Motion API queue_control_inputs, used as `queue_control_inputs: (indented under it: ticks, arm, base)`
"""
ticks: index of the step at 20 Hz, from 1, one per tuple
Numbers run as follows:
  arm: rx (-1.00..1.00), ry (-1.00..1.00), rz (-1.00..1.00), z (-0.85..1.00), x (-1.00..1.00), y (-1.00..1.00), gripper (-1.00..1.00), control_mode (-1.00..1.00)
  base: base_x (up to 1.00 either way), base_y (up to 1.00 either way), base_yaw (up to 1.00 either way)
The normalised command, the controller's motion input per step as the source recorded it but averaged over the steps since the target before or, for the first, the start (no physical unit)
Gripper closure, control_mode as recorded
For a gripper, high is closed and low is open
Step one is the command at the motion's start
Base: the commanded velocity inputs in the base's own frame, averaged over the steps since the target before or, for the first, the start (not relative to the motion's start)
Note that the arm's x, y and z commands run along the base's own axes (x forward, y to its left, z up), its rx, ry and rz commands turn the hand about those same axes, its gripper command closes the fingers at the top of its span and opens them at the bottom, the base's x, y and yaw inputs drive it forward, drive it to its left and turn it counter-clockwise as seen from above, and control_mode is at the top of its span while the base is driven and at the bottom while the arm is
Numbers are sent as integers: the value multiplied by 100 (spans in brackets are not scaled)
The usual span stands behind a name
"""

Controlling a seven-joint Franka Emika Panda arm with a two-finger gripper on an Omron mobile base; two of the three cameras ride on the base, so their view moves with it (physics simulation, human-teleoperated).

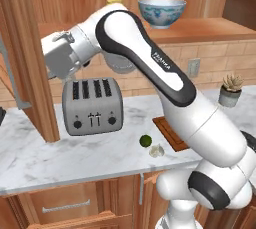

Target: Open the cabinet. Place the bowl and condiment on the counter. Then place the lime and garlic on the cutting board.

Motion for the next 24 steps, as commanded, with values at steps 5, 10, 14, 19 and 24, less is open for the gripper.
queue_control_inputs:
  ticks: [5, 10, 14, 19, 24]
  arm:
    - [2, 0, -10, 0, 34, -74, -100, -100]
    - [-1, -15, -6, 0, 46, -98, -100, -100]
    - [-12, -36, -26, 1, 54, -48, -100, -100]
    - [-22, -28, -46, 8, 67, -5, -100, -100]
    - [-23, -10, -52, 26, 62, -20, -100, -100]
  base:
    - [0, 0, 0]
    - [0, 0, 0]
    - [0, 0, 0]
    - [0, 0, 0]
    - [0, 0, 0]
